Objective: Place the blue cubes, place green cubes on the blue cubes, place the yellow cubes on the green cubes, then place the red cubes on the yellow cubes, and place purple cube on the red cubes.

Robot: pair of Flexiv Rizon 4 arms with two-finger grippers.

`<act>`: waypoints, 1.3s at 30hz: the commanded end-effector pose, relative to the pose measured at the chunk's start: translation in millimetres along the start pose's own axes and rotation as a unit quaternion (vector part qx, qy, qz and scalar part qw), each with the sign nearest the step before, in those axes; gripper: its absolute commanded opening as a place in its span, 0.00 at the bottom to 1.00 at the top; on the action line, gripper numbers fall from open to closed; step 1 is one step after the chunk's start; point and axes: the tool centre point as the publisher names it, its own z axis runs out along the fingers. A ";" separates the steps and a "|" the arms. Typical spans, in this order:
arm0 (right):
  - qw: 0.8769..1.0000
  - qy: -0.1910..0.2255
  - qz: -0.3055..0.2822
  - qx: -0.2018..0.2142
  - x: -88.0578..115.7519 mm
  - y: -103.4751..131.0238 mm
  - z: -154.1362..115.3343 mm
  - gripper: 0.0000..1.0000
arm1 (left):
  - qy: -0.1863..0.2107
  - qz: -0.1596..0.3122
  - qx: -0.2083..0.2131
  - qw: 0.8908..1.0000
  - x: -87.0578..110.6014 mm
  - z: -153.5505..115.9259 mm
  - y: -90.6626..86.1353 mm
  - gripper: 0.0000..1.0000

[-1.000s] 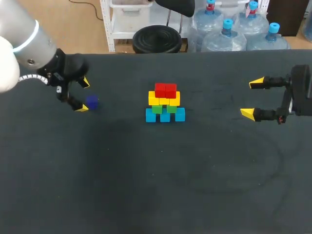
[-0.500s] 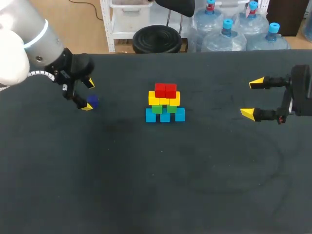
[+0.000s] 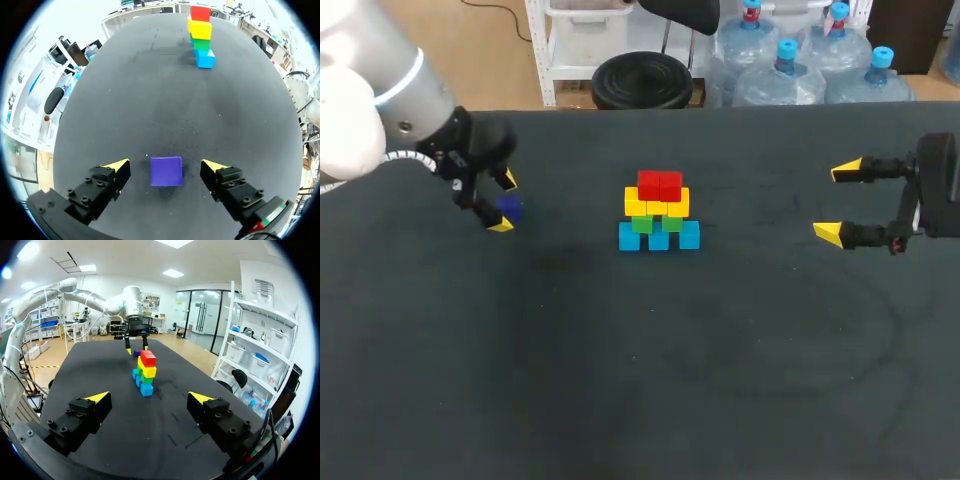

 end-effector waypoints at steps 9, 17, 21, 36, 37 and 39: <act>1.000 0.000 0.000 0.000 0.2 0.2 0.4 1.00 | 0.000 -0.006 -0.010 1.000 4.5 -7.8 -8.8 0.82; 1.000 0.000 0.000 0.000 0.2 0.2 0.4 1.00 | 0.001 -0.006 -0.011 1.000 2.2 -5.3 -6.2 0.48; 1.000 0.000 0.000 0.000 0.2 0.2 0.4 1.00 | -0.002 -0.008 -0.009 1.000 1.4 -1.8 -5.6 0.39; 1.000 0.000 0.000 0.000 0.2 0.2 0.4 1.00 | 0.019 -0.017 0.008 1.000 -46.0 -42.7 -23.5 0.00; 1.000 0.000 0.000 0.000 0.2 0.2 0.4 1.00 | 0.013 -0.017 0.008 1.000 -53.3 -49.2 -26.0 0.00; 1.000 0.000 0.000 0.000 0.2 0.2 0.4 1.00 | 0.010 -0.005 0.000 1.000 -72.3 -64.8 -30.9 0.00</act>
